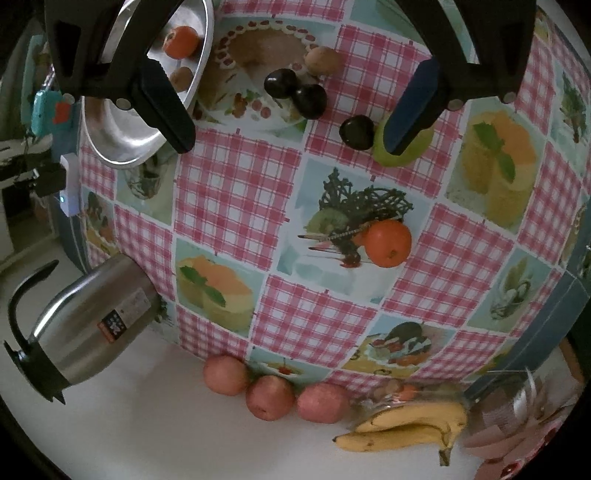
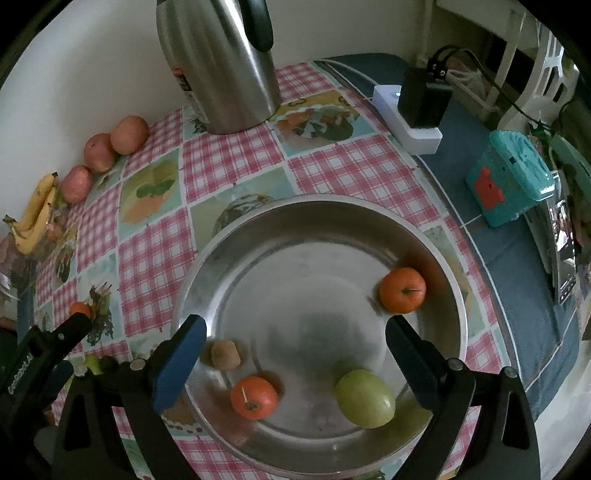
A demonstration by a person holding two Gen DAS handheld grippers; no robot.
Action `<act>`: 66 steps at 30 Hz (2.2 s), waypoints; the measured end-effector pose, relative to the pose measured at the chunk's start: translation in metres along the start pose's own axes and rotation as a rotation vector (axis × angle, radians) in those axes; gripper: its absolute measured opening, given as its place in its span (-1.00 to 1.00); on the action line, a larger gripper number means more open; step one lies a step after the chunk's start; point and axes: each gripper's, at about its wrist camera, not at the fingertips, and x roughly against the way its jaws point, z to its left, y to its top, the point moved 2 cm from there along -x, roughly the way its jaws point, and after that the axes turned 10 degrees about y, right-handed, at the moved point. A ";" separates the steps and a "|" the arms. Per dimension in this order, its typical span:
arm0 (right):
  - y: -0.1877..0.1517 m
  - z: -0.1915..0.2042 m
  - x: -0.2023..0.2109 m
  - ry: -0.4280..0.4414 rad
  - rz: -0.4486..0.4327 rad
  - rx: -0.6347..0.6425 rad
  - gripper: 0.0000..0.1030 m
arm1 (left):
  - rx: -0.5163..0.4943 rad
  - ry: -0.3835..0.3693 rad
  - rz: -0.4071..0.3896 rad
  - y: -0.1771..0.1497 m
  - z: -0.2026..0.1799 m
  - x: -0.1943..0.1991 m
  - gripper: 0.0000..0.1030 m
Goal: Organize fruits
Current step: 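Move both open tools back toward the remaining fruits on the table, then grasp the green pear with the left tool while the right tool grasps a dark plum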
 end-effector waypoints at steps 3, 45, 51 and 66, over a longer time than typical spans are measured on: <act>0.000 0.001 0.001 0.002 -0.003 0.007 0.90 | -0.015 0.000 0.000 -0.001 0.000 0.000 1.00; -0.042 0.141 -0.024 0.039 0.103 0.364 0.90 | 0.089 0.139 -0.135 0.018 0.144 0.042 1.00; -0.056 0.160 -0.034 0.093 0.142 0.401 0.90 | 0.096 0.129 -0.117 0.016 0.147 0.037 1.00; -0.066 0.169 -0.047 0.102 0.147 0.461 0.90 | 0.065 0.092 -0.080 0.013 0.128 0.016 1.00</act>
